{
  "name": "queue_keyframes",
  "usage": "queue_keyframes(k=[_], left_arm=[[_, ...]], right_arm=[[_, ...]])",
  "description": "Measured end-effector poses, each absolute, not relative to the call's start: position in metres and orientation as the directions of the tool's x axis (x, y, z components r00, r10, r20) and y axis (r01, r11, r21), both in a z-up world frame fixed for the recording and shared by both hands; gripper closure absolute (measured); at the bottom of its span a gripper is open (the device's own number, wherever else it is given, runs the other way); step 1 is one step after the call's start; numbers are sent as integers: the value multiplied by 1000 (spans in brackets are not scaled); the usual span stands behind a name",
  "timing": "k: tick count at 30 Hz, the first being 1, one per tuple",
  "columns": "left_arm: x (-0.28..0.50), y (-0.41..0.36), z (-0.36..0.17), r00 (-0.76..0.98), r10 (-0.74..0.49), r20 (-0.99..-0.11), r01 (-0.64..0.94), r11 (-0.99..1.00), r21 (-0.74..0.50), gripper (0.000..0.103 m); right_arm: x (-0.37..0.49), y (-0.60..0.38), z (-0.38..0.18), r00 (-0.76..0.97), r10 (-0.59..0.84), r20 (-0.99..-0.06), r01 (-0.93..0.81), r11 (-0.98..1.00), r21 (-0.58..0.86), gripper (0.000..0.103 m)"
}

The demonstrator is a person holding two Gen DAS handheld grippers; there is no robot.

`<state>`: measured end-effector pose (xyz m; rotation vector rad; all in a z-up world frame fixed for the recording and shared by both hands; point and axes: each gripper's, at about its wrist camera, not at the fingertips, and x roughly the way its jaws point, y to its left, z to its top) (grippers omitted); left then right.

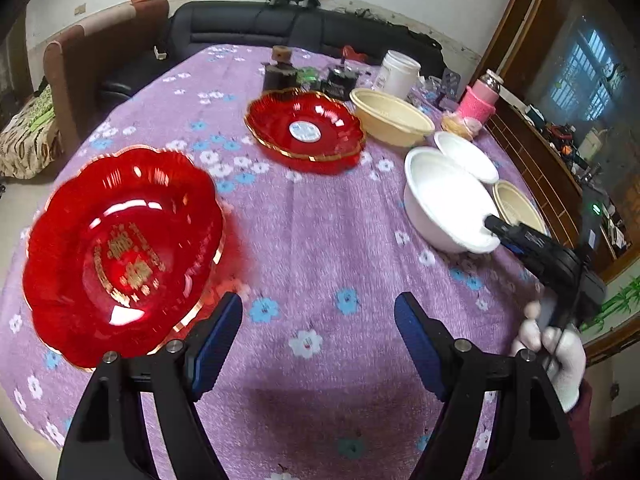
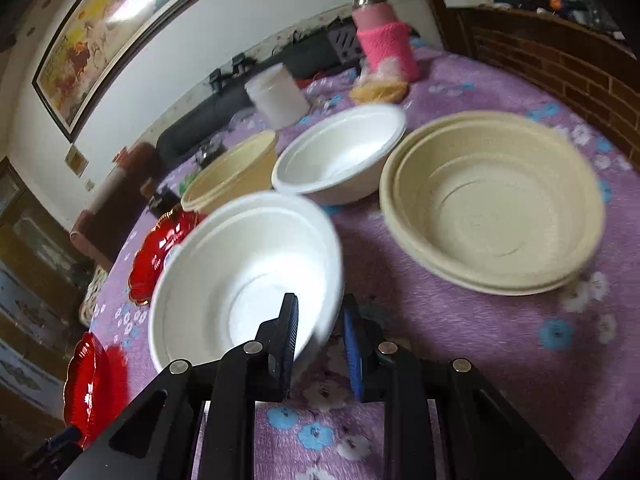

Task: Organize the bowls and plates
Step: 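Move the right gripper to the small red plate with blue label, then grasp the small red plate rim and lower it onto the large red plate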

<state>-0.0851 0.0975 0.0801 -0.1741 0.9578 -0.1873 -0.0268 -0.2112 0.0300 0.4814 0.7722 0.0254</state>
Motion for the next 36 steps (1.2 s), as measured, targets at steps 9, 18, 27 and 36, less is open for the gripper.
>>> queue_keyframes(k=[9,18,27,36], left_arm=[[-33,112,105,539,-275,-796,94,959,-268,25],[85,133,107,450,-234,-862,28,968,-248,25],[191,143,39,325,-250,-912,-42,960,-278,28],[211,124,19,284,-206,-936,20,978,-209,55]], right_arm=[[-27,-205,86,729,251,-637,29,918,395,79],[77,-150,87,512,497,-700,-76,838,540,77],[171,-87,40,363,427,-828,11,887,462,77],[202,-60,12,301,338,-892,31,931,363,77]])
